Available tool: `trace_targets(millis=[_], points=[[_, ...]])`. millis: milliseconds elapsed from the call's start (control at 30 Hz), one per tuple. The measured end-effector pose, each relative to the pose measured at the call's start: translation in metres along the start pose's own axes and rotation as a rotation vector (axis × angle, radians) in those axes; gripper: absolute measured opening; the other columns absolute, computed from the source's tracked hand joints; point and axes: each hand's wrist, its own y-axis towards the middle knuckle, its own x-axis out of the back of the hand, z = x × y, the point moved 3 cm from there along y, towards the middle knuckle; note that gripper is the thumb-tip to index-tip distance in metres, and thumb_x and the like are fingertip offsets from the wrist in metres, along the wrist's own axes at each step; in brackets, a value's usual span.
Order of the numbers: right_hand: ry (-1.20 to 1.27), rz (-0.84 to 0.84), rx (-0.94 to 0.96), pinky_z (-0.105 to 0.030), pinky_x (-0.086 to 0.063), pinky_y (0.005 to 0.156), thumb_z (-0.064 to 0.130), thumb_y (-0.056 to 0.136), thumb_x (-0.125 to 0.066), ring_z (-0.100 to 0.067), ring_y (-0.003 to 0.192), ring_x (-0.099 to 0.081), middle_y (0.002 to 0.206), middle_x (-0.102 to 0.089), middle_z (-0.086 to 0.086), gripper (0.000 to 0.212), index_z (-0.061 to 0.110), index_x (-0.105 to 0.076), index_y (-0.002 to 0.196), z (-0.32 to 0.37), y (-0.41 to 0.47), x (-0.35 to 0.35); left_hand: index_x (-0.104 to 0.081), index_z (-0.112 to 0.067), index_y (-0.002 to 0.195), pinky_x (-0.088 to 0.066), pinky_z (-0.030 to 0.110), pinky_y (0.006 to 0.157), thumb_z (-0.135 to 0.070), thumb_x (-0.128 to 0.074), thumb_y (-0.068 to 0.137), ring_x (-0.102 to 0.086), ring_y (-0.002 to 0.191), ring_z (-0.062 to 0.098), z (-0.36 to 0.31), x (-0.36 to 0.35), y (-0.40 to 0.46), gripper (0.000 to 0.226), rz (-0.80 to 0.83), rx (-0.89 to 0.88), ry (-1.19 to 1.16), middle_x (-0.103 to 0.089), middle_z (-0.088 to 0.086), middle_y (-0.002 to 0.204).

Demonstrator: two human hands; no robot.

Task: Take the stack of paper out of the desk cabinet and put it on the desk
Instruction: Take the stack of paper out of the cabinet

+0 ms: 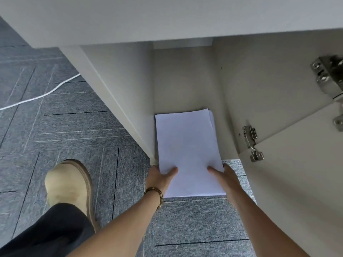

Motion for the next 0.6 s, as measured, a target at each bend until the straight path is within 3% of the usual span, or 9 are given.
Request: trace_targets(millis=[133, 333, 500, 600], points=[[-0.009, 0.039, 0.001, -0.044, -0.052, 0.093, 0.04, 0.074, -0.07, -0.027, 0.103, -0.066, 0.114, -0.071, -0.005, 0.054, 0.016, -0.062, 0.122, 0.0, -0.004, 0.001, -0.067, -0.007, 0.117, -0.053, 0.031, 0.092, -0.028, -0.086, 0.076, -0.066, 0.102, 0.023, -0.006, -0.001, -0.001, 0.05, 0.119, 0.068, -0.067, -0.073, 0.004, 0.11], [-0.036, 0.035, 0.022, -0.036, -0.049, 0.079, 0.021, 0.088, -0.068, -0.026, 0.097, -0.063, 0.111, -0.066, -0.007, 0.036, 0.013, -0.052, 0.12, 0.012, -0.052, 0.009, -0.066, -0.007, 0.119, -0.047, 0.016, 0.073, -0.016, -0.073, 0.089, -0.064, 0.102, 0.019, -0.018, 0.014, -0.047, 0.032, 0.228, 0.0, -0.008, -0.07, 0.002, 0.108], [-0.073, 0.055, -0.027, -0.045, -0.054, 0.088, 0.019, 0.085, -0.071, -0.03, 0.103, -0.064, 0.112, -0.066, -0.009, 0.039, 0.014, -0.051, 0.119, 0.031, -0.13, 0.028, -0.064, -0.005, 0.121, -0.051, 0.031, 0.086, -0.01, -0.073, 0.089, -0.065, 0.102, 0.023, -0.028, 0.043, -0.116, 0.034, 0.268, 0.011, 0.038, -0.071, 0.008, 0.116], [-0.06, 0.085, -0.062, -0.043, -0.053, 0.088, 0.018, 0.087, -0.069, -0.028, 0.103, -0.063, 0.111, -0.065, -0.006, 0.038, 0.016, -0.05, 0.119, 0.045, -0.197, 0.044, -0.062, -0.007, 0.123, -0.05, 0.032, 0.09, -0.01, -0.072, 0.089, -0.065, 0.104, 0.024, -0.029, 0.068, -0.168, 0.036, 0.295, 0.057, 0.054, -0.071, 0.008, 0.119]])
